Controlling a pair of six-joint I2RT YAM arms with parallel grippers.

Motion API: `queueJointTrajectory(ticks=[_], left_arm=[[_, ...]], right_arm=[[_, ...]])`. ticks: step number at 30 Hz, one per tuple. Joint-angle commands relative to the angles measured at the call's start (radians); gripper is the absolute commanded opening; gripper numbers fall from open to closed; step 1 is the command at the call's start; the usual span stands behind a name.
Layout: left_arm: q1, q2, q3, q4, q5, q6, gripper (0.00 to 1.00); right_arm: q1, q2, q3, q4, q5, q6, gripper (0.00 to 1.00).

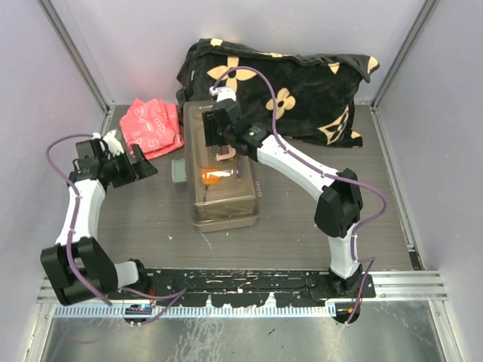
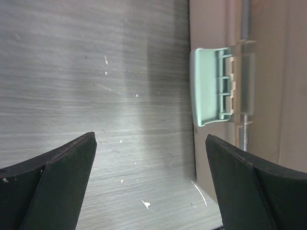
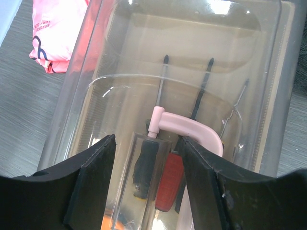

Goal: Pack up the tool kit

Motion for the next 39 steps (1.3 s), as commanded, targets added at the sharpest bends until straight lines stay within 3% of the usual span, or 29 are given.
queueJointTrajectory(ticks=[1,5,9,12,16,18,21,25,30,39], left_arm=[[-0.035,-0.168,0.078,0.110,-0.159,0.000,0.98],[-0.035,-0.288,0.069,0.230,-0.035,-0.020,0.98],[-0.033,-0.310,0.042,0.272,0.048,-0.156,0.98],[-0.035,-0.222,-0.005,0.393,0.227,-0.226,0.98],[-0.019,-0.005,0.051,0.358,0.360,-0.256,0.98],[-0.008,0.112,0.051,0.436,0.473,-0.329,0.98],[-0.007,0.182,-0.004,0.569,0.452,-0.407,0.98],[-0.011,0.246,-0.029,0.597,0.423,-0.408,0.98],[-0.029,0.367,-0.056,0.728,0.504,-0.550,0.98],[-0.103,0.524,-0.055,0.850,0.570,-0.623,0.98]], right_arm=[[-0.080,0.100,-0.069,-0.159,0.083,-0.040,0.64],[-0.080,0.093,-0.064,-0.159,0.078,-0.046,0.64],[-0.079,0.084,-0.070,-0.160,0.072,-0.052,0.65],[-0.079,0.074,-0.076,-0.159,0.067,-0.057,0.66],[-0.080,0.059,-0.088,-0.159,0.069,-0.066,0.66],[-0.080,0.059,-0.090,-0.159,0.064,-0.066,0.66],[-0.080,0.062,-0.093,-0.159,0.058,-0.066,0.66],[-0.080,0.065,-0.095,-0.159,0.063,-0.071,0.66],[-0.080,0.075,-0.087,-0.159,0.063,-0.072,0.66],[-0.080,0.085,-0.094,-0.159,0.068,-0.078,0.66]])
